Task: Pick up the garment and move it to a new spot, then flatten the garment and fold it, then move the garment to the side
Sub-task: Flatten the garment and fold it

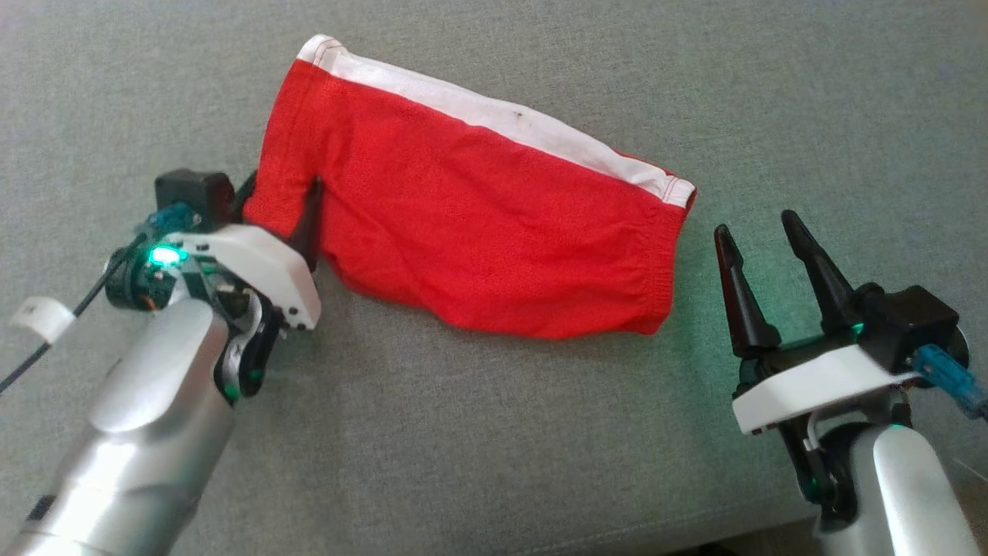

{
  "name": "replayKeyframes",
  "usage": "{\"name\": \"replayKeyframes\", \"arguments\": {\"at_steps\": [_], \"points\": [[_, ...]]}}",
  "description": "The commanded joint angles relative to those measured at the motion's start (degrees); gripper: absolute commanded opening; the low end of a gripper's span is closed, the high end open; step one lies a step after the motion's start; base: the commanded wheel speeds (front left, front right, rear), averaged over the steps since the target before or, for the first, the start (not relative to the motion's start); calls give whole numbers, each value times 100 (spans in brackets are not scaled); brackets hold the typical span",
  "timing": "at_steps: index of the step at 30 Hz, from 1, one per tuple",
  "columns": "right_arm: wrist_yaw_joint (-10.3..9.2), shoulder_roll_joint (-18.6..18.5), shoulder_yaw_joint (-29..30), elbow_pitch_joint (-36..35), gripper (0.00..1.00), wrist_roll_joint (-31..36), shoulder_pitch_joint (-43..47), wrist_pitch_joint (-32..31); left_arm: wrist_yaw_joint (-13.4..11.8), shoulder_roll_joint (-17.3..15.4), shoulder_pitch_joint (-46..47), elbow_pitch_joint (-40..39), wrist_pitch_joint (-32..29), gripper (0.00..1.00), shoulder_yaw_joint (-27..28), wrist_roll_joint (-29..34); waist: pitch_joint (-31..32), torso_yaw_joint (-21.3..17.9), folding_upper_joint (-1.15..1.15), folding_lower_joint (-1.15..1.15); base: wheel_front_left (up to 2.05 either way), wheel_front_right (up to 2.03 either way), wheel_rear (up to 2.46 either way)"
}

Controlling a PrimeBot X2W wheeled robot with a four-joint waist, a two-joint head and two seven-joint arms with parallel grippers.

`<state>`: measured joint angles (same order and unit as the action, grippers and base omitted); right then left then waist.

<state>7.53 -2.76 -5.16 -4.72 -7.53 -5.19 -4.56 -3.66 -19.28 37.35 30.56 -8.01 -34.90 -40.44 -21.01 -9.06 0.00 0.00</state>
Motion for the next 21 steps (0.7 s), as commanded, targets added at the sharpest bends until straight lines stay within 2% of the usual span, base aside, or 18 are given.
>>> {"name": "replayKeyframes", "arguments": {"at_steps": [1,3,7,11,12,21], "points": [[-4,-12,-139,-259,100,9,23,-20,-112,-213,301,-90,-47,100,174,103,-29,-1,0,0,0,0,0],[-4,-12,-164,-292,100,7,28,-23,-139,-218,346,-64,-160,100,144,107,-49,1,0,0,0,0,0],[-4,-12,-196,-316,100,-6,41,-22,-10,-182,347,-83,-583,100,-24,26,-53,7,0,0,0,0,0],[-4,-12,-199,-298,100,-14,37,-10,58,-145,309,-178,-825,2,-130,-41,-29,25,0,0,0,0,0],[-4,-12,-194,-286,100,-13,37,-5,58,-139,300,-201,-829,0,-142,-42,-14,34,0,0,0,0,0],[-4,-12,108,-155,100,46,95,13,-79,-127,-192,-723,-363,0,43,-224,422,378,0,0,0,0,0]]}}
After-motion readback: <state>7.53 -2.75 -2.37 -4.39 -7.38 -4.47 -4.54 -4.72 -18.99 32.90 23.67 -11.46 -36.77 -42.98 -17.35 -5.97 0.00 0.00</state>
